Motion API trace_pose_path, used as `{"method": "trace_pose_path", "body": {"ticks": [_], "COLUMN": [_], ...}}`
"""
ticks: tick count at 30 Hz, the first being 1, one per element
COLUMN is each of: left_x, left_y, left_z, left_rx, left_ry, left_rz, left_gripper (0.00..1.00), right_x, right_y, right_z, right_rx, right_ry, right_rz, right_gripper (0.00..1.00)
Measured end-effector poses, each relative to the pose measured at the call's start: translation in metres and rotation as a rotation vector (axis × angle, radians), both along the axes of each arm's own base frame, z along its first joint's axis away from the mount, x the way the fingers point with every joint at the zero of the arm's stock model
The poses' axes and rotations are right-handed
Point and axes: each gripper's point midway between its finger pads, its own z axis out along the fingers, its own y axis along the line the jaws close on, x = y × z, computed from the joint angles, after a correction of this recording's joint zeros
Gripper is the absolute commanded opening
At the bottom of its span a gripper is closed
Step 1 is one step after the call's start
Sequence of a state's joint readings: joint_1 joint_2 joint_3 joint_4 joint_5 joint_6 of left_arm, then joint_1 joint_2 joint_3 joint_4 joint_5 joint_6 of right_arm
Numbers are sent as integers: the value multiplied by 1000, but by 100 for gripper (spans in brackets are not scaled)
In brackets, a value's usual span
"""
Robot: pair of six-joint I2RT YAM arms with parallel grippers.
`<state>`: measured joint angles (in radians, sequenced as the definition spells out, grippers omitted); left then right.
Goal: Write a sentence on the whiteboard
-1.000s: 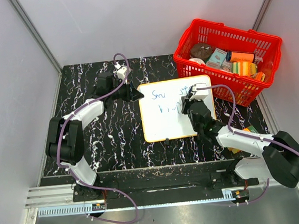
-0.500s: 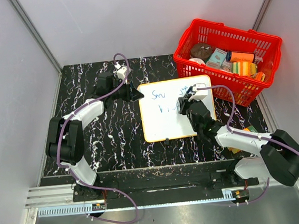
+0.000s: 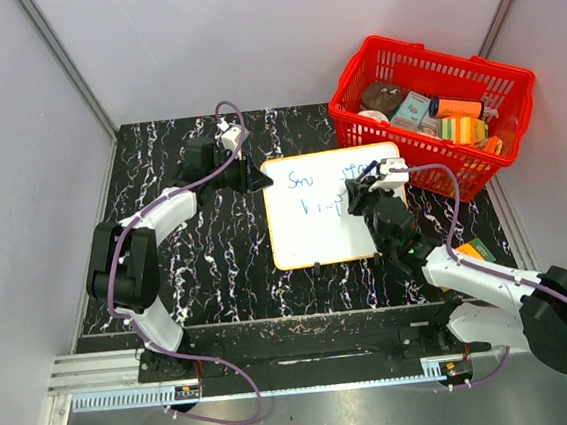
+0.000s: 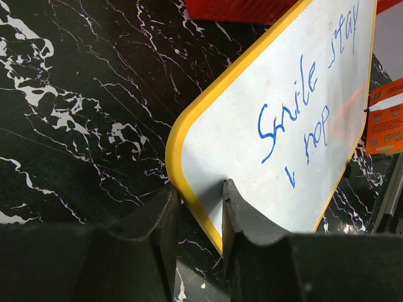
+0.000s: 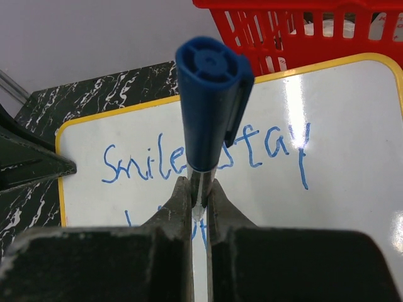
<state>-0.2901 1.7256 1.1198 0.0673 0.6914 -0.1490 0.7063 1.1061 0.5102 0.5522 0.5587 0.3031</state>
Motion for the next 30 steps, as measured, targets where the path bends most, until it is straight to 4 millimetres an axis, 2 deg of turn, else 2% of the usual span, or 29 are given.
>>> {"method": "trace_pose_path", "body": {"ticks": [9, 22, 30], "left_x": [0, 0, 0], "left_y": [0, 0, 0], "left_z": [0, 0, 0], "left_rx": [0, 0, 1], "left_ry": [1, 0, 0], "left_rz": [0, 1, 1], "left_gripper": [0, 0, 0], "right_x": [5, 10, 12], "right_y": [-5, -7, -6], "right_z": [-25, -39, -37], "right_rx": [-71, -100, -92], "right_ry": [56, 86, 76], "right_rz": [-29, -44, -45], "right_gripper": [0, 0, 0]}}
